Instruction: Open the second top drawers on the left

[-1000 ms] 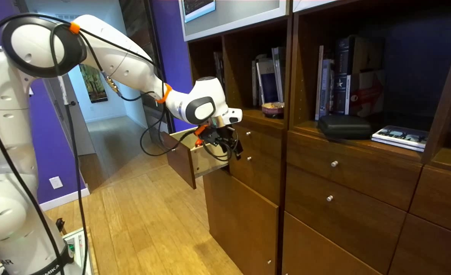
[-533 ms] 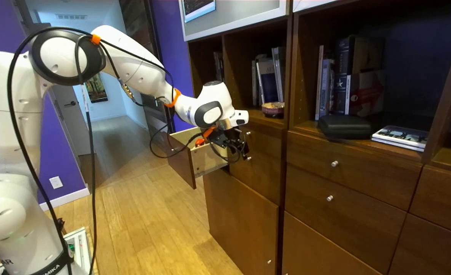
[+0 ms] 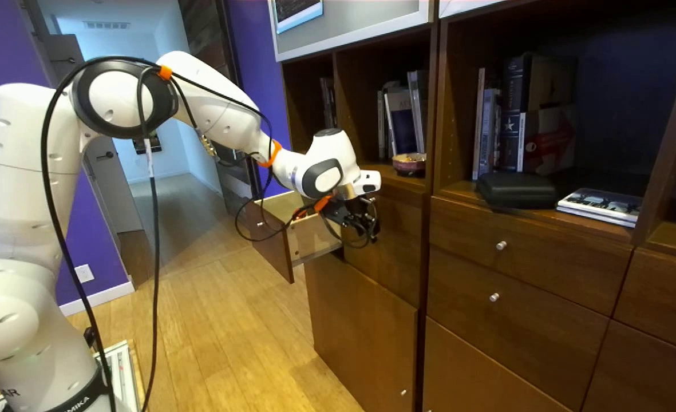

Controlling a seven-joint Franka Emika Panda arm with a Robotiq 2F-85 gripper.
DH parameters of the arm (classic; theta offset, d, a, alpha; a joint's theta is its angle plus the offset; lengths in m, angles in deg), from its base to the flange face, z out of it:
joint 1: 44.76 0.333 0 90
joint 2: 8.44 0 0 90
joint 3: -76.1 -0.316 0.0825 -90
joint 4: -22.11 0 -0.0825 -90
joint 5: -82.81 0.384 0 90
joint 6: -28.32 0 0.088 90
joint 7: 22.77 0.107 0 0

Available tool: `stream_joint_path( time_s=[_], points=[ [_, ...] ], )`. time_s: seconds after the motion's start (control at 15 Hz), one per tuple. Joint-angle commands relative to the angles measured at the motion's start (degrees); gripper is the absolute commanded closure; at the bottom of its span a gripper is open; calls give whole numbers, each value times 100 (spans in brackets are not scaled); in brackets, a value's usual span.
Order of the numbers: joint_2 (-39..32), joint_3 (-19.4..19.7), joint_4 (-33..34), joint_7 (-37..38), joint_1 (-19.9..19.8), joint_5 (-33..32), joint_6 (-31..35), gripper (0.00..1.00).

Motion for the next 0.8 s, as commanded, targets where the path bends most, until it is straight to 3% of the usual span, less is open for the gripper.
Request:
stream_joint_path(
  time_s=[0.0, 0.13, 0.2, 0.4, 0.53, 0.73],
  points=[
    [-209, 12, 214, 14, -18, 60, 151, 44],
    [-265, 5, 258, 12, -18, 66, 177, 59],
    [-285, 1, 272, 7, -18, 66, 202, 73],
    [-326, 29, 329, 31, 11, 21, 250, 94],
    [-322, 37, 341, 36, 25, 3, 254, 100],
    [-199, 180, 261, 253, 131, -117, -307, 96]
  ],
)
